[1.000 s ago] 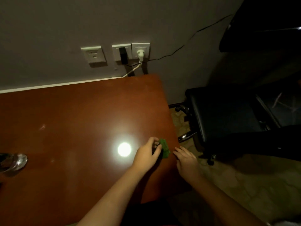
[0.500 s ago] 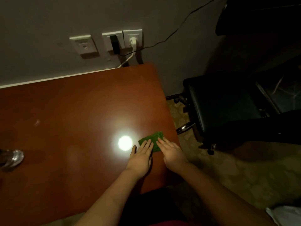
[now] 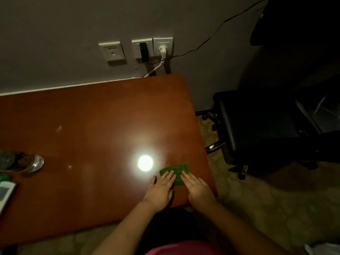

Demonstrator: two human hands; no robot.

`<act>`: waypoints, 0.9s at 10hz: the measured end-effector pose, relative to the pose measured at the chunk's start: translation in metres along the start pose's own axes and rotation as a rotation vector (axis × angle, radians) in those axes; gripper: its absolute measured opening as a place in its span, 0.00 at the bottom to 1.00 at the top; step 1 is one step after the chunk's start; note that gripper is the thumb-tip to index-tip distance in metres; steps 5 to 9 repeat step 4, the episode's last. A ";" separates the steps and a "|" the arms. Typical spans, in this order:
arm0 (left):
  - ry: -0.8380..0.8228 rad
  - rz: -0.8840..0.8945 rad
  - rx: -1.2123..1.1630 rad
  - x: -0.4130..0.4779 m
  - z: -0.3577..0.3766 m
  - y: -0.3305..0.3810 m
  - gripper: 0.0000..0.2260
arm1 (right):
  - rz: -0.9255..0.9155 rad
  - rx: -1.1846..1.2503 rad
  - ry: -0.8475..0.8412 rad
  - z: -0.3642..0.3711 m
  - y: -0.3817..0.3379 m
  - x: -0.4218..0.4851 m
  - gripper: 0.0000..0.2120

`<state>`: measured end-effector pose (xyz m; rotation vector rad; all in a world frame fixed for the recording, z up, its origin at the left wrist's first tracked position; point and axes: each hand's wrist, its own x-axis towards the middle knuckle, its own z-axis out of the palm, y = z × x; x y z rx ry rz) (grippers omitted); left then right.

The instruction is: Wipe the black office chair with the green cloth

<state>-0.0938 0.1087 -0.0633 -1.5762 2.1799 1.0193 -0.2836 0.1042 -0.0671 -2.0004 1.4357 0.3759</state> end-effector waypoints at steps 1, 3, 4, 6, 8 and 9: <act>0.011 0.019 -0.003 0.002 0.000 -0.001 0.27 | 0.008 0.003 0.002 0.000 0.000 -0.002 0.38; 0.043 0.052 -0.033 0.010 -0.030 -0.002 0.21 | -0.026 0.030 0.034 -0.030 -0.006 0.000 0.28; 0.046 0.064 0.001 0.016 -0.069 -0.001 0.16 | 0.014 0.006 0.057 -0.075 -0.016 0.011 0.22; 0.046 0.064 0.001 0.016 -0.069 -0.001 0.16 | 0.014 0.006 0.057 -0.075 -0.016 0.011 0.22; 0.046 0.064 0.001 0.016 -0.069 -0.001 0.16 | 0.014 0.006 0.057 -0.075 -0.016 0.011 0.22; 0.046 0.064 0.001 0.016 -0.069 -0.001 0.16 | 0.014 0.006 0.057 -0.075 -0.016 0.011 0.22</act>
